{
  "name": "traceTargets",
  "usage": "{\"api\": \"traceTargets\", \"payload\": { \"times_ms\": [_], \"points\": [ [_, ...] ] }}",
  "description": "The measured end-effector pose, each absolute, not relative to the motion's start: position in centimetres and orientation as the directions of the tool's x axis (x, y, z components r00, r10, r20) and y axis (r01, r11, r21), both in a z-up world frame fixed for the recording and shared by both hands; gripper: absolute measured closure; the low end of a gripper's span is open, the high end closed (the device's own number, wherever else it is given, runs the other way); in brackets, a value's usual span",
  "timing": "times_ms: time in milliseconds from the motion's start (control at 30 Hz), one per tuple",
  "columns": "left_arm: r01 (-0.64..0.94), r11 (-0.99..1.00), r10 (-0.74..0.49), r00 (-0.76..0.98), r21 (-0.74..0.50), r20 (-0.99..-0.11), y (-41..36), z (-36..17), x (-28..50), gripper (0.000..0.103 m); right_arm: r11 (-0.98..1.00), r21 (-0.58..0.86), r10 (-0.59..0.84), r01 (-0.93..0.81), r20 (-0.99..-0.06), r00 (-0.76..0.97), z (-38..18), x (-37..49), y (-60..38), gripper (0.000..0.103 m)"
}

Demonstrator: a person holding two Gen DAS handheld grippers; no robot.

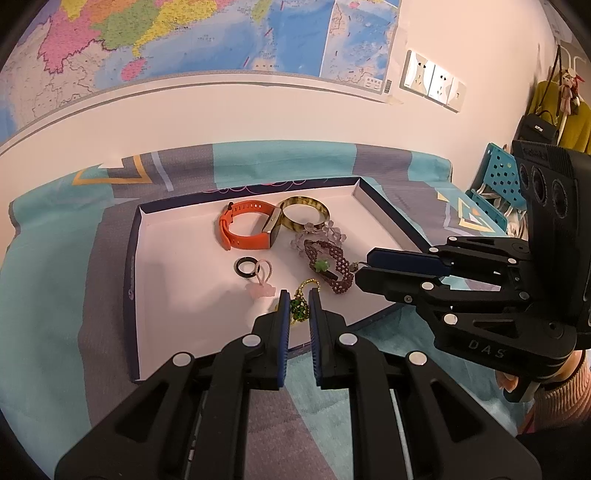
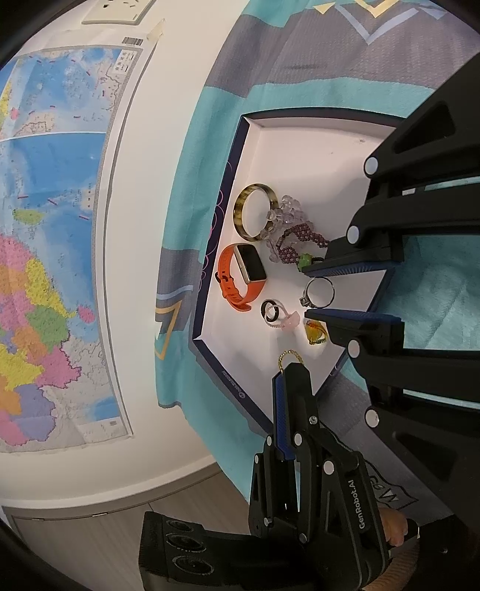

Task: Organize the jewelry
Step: 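Carry the gold ring and silver ring over the box lid with both tools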

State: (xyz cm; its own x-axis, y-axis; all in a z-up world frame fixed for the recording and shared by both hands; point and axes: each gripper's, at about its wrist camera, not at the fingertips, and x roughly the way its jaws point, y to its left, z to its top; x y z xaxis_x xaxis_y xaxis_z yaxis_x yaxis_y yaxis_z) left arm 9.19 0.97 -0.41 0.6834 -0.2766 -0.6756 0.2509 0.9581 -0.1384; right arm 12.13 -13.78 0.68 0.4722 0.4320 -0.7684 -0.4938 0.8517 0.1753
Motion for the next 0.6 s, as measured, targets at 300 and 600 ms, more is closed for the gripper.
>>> {"api": "traceTargets", "payload": {
  "times_ms": [300,600],
  "points": [
    [0.248,0.959,-0.272,0.681,-0.135,-0.68,0.85,-0.71,9.76,0.092,0.855,0.177,0.427,-0.488,-0.775,0.467,0.15,12.49,-13.64,0.087],
    [0.245,0.961,-0.266,0.68,-0.13,-0.684,0.67,-0.81,10.12,0.092,0.855,0.179,0.426,-0.486,-0.779,0.461,0.0,12.73,-13.59,0.087]
  ]
}}
